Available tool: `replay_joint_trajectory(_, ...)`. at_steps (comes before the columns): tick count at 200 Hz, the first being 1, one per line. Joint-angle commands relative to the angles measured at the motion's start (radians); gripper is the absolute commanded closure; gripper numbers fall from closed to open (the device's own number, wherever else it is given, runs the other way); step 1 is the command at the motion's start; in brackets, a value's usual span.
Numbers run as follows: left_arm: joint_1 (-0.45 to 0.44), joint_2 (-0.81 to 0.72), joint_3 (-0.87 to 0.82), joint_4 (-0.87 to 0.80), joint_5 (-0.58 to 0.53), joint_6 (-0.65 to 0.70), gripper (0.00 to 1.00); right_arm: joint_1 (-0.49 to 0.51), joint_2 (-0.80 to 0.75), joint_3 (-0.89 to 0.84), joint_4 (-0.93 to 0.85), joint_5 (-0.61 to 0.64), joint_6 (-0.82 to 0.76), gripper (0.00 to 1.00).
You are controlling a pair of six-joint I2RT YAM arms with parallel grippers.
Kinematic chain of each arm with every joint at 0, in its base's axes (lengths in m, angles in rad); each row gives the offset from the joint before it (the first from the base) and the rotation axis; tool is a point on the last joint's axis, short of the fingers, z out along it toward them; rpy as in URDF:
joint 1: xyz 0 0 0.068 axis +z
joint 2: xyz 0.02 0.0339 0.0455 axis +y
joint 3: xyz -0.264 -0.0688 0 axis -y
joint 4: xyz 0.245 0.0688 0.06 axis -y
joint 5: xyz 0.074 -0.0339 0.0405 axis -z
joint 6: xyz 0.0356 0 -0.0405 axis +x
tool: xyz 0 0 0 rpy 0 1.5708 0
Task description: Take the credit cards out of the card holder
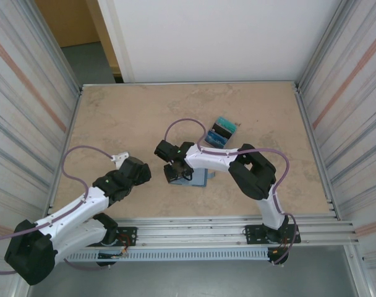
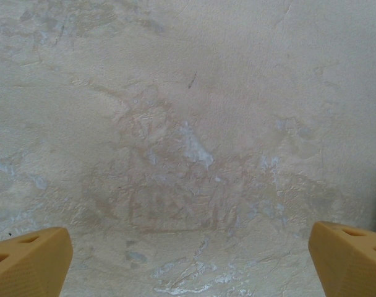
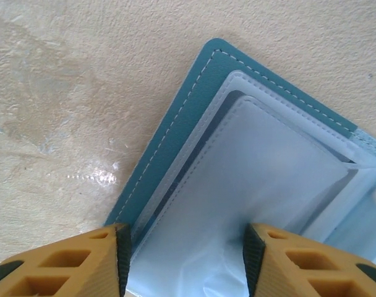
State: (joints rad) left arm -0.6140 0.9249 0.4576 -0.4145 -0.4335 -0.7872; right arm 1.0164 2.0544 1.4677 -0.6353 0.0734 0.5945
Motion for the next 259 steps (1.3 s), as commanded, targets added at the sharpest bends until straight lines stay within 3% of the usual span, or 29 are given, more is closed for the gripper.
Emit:
replay_joint_trajectory(1,0.009,-0.029,-0.003,0.000,-0.001,-0.015,0.01,0.010,-0.005,-0.063,-0.024,-0.070,-0.011,0.52)
replay_joint_trajectory(46,0.010,-0.097,-0.008,-0.010,-0.003,-0.005,0.01,0.010,-0.056,-0.096,-0.001,-0.114,-0.059,0.55)
replay_joint_trajectory(96,0.010,-0.142,-0.013,-0.009,-0.012,0.001,0.01,0.011,-0.079,-0.096,-0.035,-0.056,-0.072,0.52)
replay_joint_trajectory(153,0.010,-0.123,0.000,-0.001,-0.009,0.014,0.01,0.009,-0.081,-0.083,-0.032,-0.029,-0.069,0.68)
replay_joint_trajectory(259,0.010,-0.108,0.027,0.014,0.017,0.058,0.01,-0.027,-0.150,-0.111,-0.052,0.047,-0.058,0.66)
